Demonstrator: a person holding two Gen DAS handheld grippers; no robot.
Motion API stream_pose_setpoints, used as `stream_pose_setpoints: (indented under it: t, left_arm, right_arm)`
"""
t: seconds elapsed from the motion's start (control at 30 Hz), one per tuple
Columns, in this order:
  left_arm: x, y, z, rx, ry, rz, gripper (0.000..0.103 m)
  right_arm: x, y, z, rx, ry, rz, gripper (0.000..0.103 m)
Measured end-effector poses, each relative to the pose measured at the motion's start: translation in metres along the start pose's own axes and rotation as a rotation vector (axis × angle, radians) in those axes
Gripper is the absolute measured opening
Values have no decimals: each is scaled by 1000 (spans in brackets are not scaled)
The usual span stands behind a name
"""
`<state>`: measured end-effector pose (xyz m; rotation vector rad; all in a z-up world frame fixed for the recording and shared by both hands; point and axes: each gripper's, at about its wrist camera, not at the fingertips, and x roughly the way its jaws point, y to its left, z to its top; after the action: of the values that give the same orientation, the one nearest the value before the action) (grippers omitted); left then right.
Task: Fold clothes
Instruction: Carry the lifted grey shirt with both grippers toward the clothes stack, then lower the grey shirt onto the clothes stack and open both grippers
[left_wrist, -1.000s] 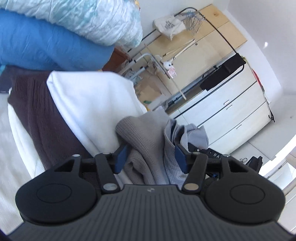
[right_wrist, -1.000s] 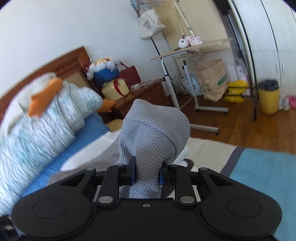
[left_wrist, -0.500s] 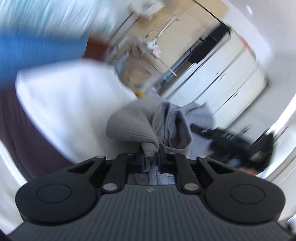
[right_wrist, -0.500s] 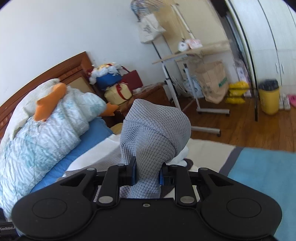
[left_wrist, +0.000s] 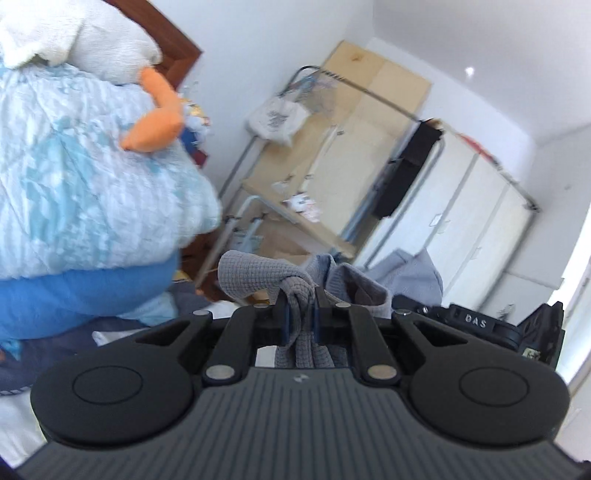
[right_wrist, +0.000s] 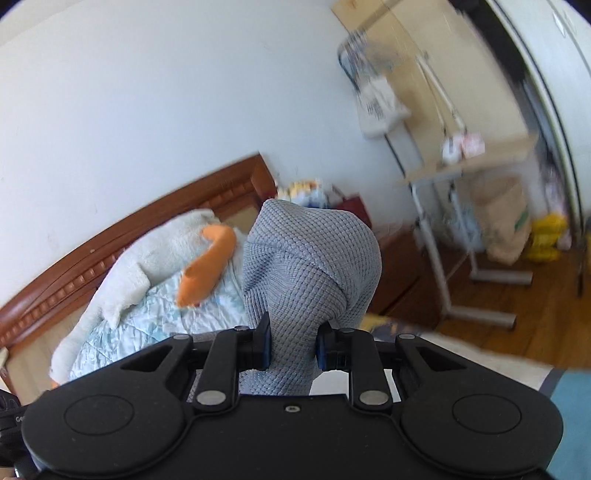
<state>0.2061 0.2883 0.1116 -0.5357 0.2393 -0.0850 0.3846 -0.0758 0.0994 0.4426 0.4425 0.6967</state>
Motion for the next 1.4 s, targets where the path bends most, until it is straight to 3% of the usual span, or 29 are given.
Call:
stream_pose_setpoints:
  t: [0.07,0.1,0.17,0.23,0.3,0.4,0.47,0.5,0.57,0.67,0.7,0.73,0.8,0.87,0.97,1.03,1.1,1.23,1.27,1.33,1.4]
  left_arm:
    - [21,13,0,26,80,90,11]
    - [34,24,-6,8,145,95,11]
    - [57,50,-24,-79,275,60,11]
    - [69,71,-46,-176,347,-15,12]
    - [69,74,-56,-150,337,28,13]
    - [67,75,-66,-102,310,102,17]
    - [61,73,-65,-107,268,96,17]
    - [56,67,-62,-65,245,106,16]
    - [46,49,-54,66,199,137,17]
    - [32,29,-41,200,120,241,16]
    - [26,27,-35,192,93,229,17]
    - [21,26,-30,165,75,201,17]
    - [16,18,-24,153,73,121,17]
    - [16,4,-24,188,97,41,17]
    - [28,-11,-35,216,187,-71,17]
    - [41,-16,-46,220,248,-98,17]
    - [57,-16,-55,265,276,-9,17]
    - [86,3,-68,304,311,217,16]
    - [89,12,-69,288,317,236,21]
    - [90,23,-71,255,324,230,21]
    - [89,31,-71,222,323,221,21]
  right_arm:
    - [24,-17,-13,63,79,-31,26]
    - [36,-26,-21,89,121,-52,26]
    - [58,-38,-40,60,204,-158,26]
    - [62,-48,-58,48,188,-216,26]
    - [60,-56,-65,42,177,-202,27]
    - [61,-66,-64,26,185,-217,50]
    - [57,-61,-60,-22,169,-224,47]
    - [56,-55,-59,-67,159,-228,39]
    - [56,-36,-53,-184,157,-221,38]
    - [58,-19,-42,-296,182,-194,38]
    - [62,-24,-40,-289,209,-199,50]
    - [67,-33,-38,-266,245,-233,69]
    - [69,-55,-36,-175,278,-323,79]
    - [58,-76,-34,-39,244,-352,80]
    - [28,-98,-35,168,133,-276,80]
    - [11,-99,-37,174,63,-237,65]
    - [6,-90,-38,111,50,-197,56]
    - [11,-52,-41,-145,81,-136,56]
    - [16,-43,-41,-199,102,-117,56]
    - [29,-30,-42,-285,167,-70,56]
    - [48,-22,-44,-368,204,-95,54]
